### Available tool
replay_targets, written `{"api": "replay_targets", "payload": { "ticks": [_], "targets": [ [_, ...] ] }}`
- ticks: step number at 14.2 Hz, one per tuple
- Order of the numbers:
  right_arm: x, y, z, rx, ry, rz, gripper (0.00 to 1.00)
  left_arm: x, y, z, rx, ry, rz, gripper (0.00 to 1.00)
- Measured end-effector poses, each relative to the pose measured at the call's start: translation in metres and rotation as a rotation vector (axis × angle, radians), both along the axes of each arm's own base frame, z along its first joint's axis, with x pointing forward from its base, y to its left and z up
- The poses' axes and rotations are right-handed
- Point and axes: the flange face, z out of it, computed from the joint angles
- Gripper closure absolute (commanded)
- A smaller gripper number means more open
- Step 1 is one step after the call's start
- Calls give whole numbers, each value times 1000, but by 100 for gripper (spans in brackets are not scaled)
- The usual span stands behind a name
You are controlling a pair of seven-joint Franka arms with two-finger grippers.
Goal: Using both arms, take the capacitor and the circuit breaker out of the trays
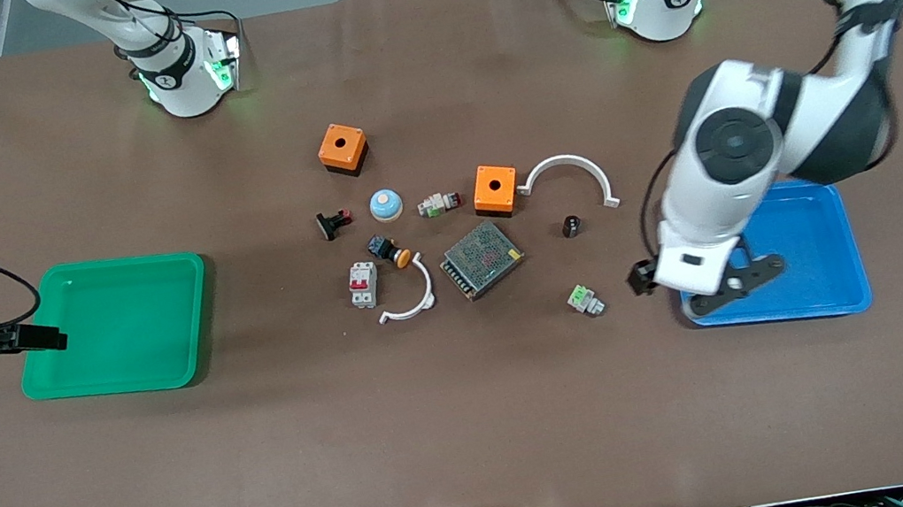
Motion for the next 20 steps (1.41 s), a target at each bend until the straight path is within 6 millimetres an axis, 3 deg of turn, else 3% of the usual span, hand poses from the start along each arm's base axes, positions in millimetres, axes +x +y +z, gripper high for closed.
{"api": "replay_targets", "payload": {
  "ticks": [3, 5, 8, 12, 15, 18, 20],
  "targets": [
    [-3, 1, 1, 2, 17, 1, 0, 9, 44, 52, 20, -9, -7, 0],
    [-8, 0, 11, 3, 10, 0, 0, 5, 71, 86, 38, -31, -29, 0],
    [-29, 0, 38, 8, -16, -2, 0, -14, 98, 135, 36, -30, -110, 0],
    [-75, 1, 81, 18, -55, -2, 0, -52, 133, 190, 1, 11, -234, 0],
    [-108, 3, 101, 25, -73, 1, 0, -80, 177, 203, -47, 49, -262, 0],
    [-133, 5, 114, 30, -87, 6, 0, -97, 176, 202, -45, 64, -272, 0],
    [-139, 6, 116, 31, -90, 6, 0, -106, 170, 204, -41, 65, -282, 0]
  ]
}}
